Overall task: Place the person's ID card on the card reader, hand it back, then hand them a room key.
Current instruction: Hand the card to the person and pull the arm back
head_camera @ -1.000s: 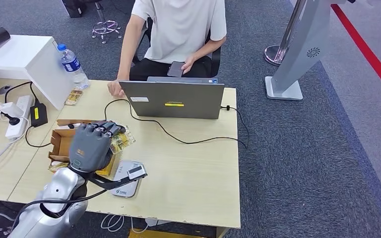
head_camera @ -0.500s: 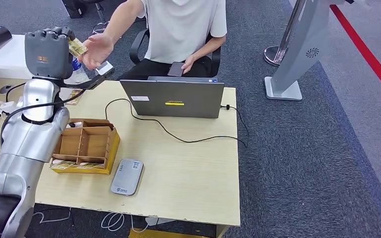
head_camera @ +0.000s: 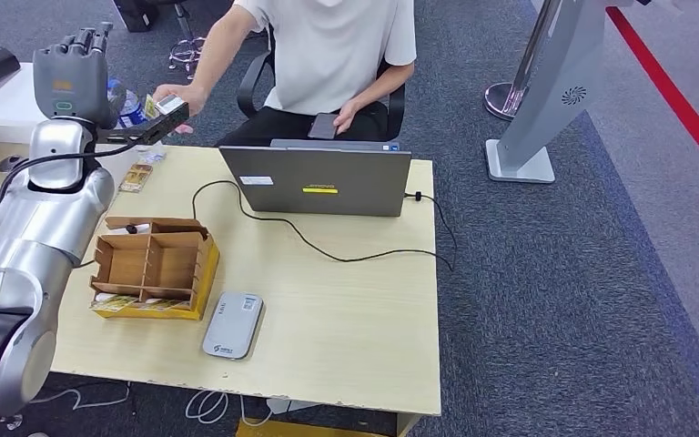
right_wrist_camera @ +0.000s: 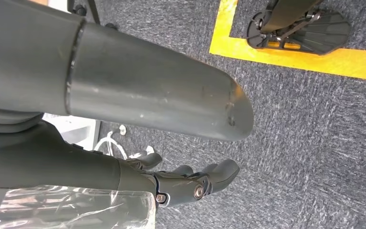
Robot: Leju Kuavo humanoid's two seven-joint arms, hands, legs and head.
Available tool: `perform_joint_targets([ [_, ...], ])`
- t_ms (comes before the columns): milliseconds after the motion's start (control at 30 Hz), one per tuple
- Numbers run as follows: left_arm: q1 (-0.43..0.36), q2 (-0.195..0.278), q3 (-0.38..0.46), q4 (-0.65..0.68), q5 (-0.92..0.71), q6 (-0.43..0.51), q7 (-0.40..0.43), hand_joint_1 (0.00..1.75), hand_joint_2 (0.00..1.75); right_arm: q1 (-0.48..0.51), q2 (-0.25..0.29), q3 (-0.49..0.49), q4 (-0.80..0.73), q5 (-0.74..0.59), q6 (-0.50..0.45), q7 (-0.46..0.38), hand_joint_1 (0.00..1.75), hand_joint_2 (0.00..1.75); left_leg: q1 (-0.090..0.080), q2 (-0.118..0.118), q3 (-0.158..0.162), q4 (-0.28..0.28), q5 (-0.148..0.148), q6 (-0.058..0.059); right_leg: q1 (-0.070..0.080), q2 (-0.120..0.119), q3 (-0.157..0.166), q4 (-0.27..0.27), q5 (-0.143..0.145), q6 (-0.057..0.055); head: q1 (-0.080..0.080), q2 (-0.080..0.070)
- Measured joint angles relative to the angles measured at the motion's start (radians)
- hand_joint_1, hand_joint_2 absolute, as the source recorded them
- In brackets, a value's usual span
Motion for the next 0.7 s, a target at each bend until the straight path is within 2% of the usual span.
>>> perform_joint_targets([
  [133,0.028,-0.001,0.009,-0.014,0.057,-0.018,-0.057,0.0,1.75,0.002,0.0,-0.001,0.0,-0.002,-0.003,-0.006,0.0,0.0,0.0,0.0,0.0,0.0,0.0,0.0,0.0,0.0,0.0,0.0,0.0,0.0,0.0,0.0],
  [267,0.141,0.006,0.008,-0.153,0.122,-0.149,-0.094,0.0,1.75,0.011,0.0,-0.018,0.0,-0.02,-0.014,-0.02,0.0,0.0,-0.001,0.001,0.0,0.0,0.0,0.0,0.0,0.001,0.0,0.0,0.0,0.0,0.0,0.0],
  [333,0.239,0.025,0.002,-0.289,0.151,-0.216,-0.087,0.0,1.75,0.021,0.0,-0.035,0.0,-0.032,-0.021,-0.031,0.0,0.0,-0.001,0.003,-0.001,0.0,-0.001,0.0,0.0,0.003,-0.001,0.0,0.0,0.0,0.0,0.0],
  [433,0.405,0.076,-0.012,-0.508,0.171,-0.255,-0.069,0.0,1.75,0.038,0.0,-0.062,0.0,-0.048,-0.034,-0.045,0.0,0.0,0.0,0.005,-0.001,-0.001,-0.003,0.0,0.0,0.006,-0.002,0.0,-0.001,0.0,0.0,0.0],
  [567,0.653,0.167,-0.021,-0.796,0.16,-0.249,-0.057,0.0,1.75,0.054,0.001,-0.101,0.0,-0.063,-0.045,-0.054,0.0,0.0,0.0,0.007,-0.001,-0.001,-0.006,-0.001,0.0,0.007,-0.003,0.0,-0.004,-0.001,0.0,0.0],
  [700,0.913,0.247,-0.02,-1.028,0.109,-0.201,-0.057,0.0,1.75,0.062,0.003,-0.141,0.0,-0.065,-0.051,-0.055,0.0,0.0,0.0,0.008,0.0,-0.001,-0.008,0.0,0.0,0.007,-0.003,0.0,-0.007,0.0,0.0,0.0],
])
